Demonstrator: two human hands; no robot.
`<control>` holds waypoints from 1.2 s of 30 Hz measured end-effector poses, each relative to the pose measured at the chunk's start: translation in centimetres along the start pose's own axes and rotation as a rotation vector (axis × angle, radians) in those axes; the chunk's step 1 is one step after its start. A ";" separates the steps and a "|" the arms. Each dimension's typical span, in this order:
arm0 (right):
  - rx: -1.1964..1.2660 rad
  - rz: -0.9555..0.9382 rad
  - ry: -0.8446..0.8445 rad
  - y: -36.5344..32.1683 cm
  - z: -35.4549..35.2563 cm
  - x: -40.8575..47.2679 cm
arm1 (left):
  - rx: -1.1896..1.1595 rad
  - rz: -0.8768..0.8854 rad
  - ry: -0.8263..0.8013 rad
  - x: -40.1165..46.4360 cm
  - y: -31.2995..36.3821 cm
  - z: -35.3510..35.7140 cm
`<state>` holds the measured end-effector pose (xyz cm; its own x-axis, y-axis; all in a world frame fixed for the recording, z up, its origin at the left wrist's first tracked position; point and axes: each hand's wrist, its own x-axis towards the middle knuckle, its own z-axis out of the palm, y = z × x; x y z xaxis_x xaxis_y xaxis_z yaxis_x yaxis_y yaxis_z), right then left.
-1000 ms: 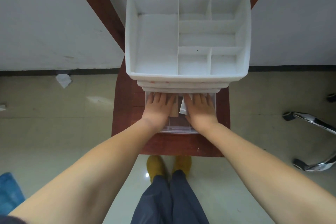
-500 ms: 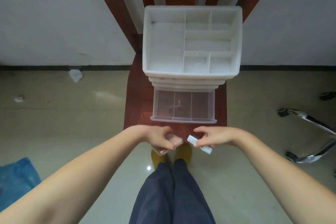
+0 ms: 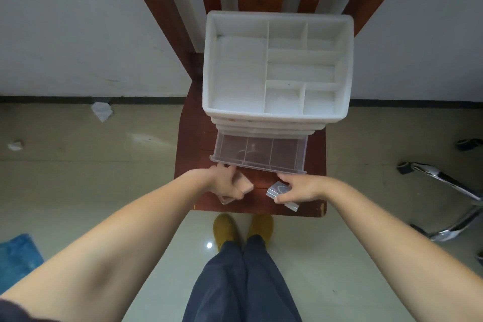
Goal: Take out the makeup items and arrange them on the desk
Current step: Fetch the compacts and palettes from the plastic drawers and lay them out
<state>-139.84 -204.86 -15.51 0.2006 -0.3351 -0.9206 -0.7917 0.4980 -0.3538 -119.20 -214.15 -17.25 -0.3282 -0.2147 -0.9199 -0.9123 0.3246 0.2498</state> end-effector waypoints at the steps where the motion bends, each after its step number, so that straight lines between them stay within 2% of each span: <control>1: -0.012 0.002 -0.002 -0.1 0.0 0.1 | 0.016 0.002 -0.002 0.1 0.1 0.0; 4: -0.006 0.014 0.034 0.3 0.3 0.4 | -0.006 0.014 0.013 0.2 0.3 0.5; 8: 0.072 -0.016 0.241 0.8 -0.9 0.3 | -0.087 0.051 0.052 0.1 0.9 0.5; 12: 0.024 -0.007 0.263 0.3 -2.8 0.8 | -0.113 0.052 0.142 0.6 1.4 -1.2; 16: -0.014 0.048 0.310 -0.2 -4.2 1.8 | -0.042 0.031 0.201 1.0 1.5 -3.0; 20: -0.067 0.085 0.330 -0.6 -2.8 1.5 | -0.019 0.031 0.239 0.5 1.1 -2.6; 23: -0.110 0.061 0.432 -1.9 -1.1 -0.1 | -0.064 0.059 0.318 -1.5 0.7 -0.9; 29: -0.433 -0.232 0.697 -7.5 0.7 -5.8 | -0.022 0.079 0.641 -10.3 -1.0 2.1; 32: -0.599 -0.398 0.736 -11.0 1.1 -8.4 | -0.047 0.030 0.769 -15.2 -2.3 3.6; 36: -0.774 -0.613 0.732 -16.1 1.9 -11.6 | -0.177 -0.150 0.930 -22.0 -3.6 6.9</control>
<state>-128.33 -207.46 0.59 0.4865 -0.8405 -0.2383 -0.8640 -0.4224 -0.2742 -107.04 -204.25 0.01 -0.1984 -0.9130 -0.3564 -0.9594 0.1065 0.2612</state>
